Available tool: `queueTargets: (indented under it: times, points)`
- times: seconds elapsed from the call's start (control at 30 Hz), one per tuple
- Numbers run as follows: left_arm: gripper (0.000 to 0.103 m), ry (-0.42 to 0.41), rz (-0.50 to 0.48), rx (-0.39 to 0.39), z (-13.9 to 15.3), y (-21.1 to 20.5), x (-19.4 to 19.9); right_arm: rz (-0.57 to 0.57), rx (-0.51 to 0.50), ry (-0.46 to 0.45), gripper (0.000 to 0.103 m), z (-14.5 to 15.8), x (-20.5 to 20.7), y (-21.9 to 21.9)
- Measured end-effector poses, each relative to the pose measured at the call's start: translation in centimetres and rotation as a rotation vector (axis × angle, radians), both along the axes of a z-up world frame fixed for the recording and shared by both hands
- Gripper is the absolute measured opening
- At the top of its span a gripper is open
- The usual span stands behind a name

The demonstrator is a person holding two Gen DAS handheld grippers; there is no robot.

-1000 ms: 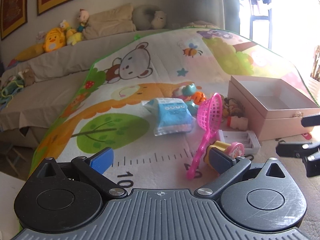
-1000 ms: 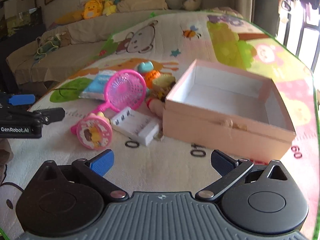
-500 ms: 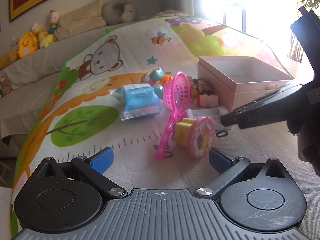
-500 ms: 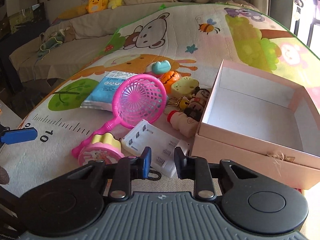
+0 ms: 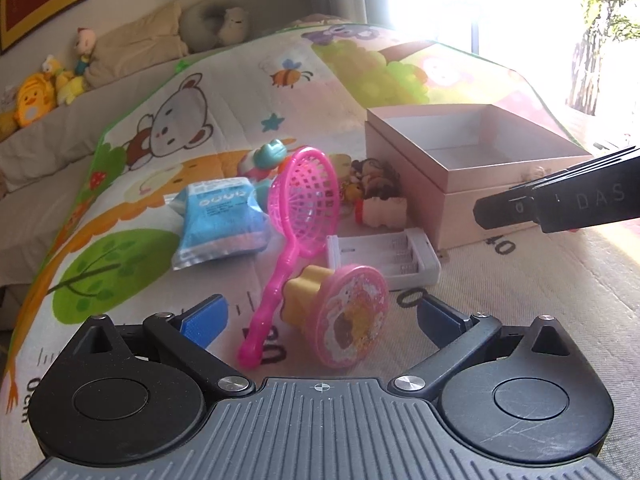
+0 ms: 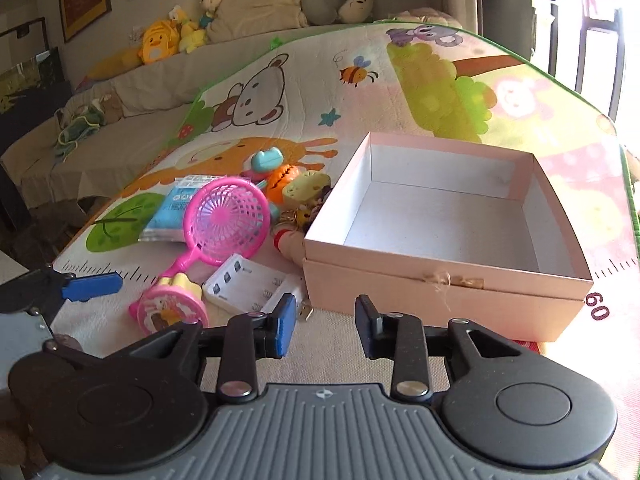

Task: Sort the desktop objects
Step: 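Move the right tool past the box toward the pink-yellow pudding-cup toy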

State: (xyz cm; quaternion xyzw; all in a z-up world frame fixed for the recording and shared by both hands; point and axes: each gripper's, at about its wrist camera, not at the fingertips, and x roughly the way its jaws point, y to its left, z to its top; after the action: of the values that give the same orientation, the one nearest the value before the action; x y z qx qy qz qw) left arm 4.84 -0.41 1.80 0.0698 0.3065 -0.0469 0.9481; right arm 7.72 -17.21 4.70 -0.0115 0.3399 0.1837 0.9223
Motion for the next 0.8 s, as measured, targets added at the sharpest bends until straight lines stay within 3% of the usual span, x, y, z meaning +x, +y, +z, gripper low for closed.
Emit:
queueTargets:
  times: [0.13, 0.2, 0.3, 0.43, 0.5, 0.57, 0.67, 0.8]
  points:
    - [0.103, -0.012, 0.018, -0.002, 0.3, 0.7, 0.2, -0.055, -0.058, -0.072, 0.042, 1.3, 0.4, -0.6]
    - [0.103, -0.022, 0.020, -0.009, 0.5, 1.3, -0.3, -0.092, -0.055, -0.108, 0.052, 2.5, 0.6, -2.3]
    - [0.103, -0.020, 0.012, -0.035, 0.7, 1.9, -0.6, -0.268, -0.121, -0.176, 0.065, 3.6, 2.4, -5.1]
    - [0.103, -0.016, -0.012, -0.061, 0.6, 1.7, -0.5, -0.415, -0.147, -0.042, 0.063, 1.9, 9.0, -9.0]
    - [0.103, -0.018, -0.033, -0.066, 0.6, 1.6, -0.8, -0.397, -0.132, 0.027, 0.057, 0.7, 11.0, -9.6]
    - [0.103, -0.015, -0.052, -0.073, 0.5, 1.7, -1.0, -0.355, -0.119, 0.056, 0.059, 0.0, 11.8, -8.9]
    - [0.103, -0.009, -0.071, -0.084, 0.3, 1.7, -0.9, -0.315, -0.169, -0.007, 0.060, 0.1, 12.0, -6.4]
    - [0.103, 0.011, -0.072, -0.085, -0.2, 1.4, -0.5, -0.182, -0.109, -0.033, 0.058, 0.9, 12.4, -4.5]
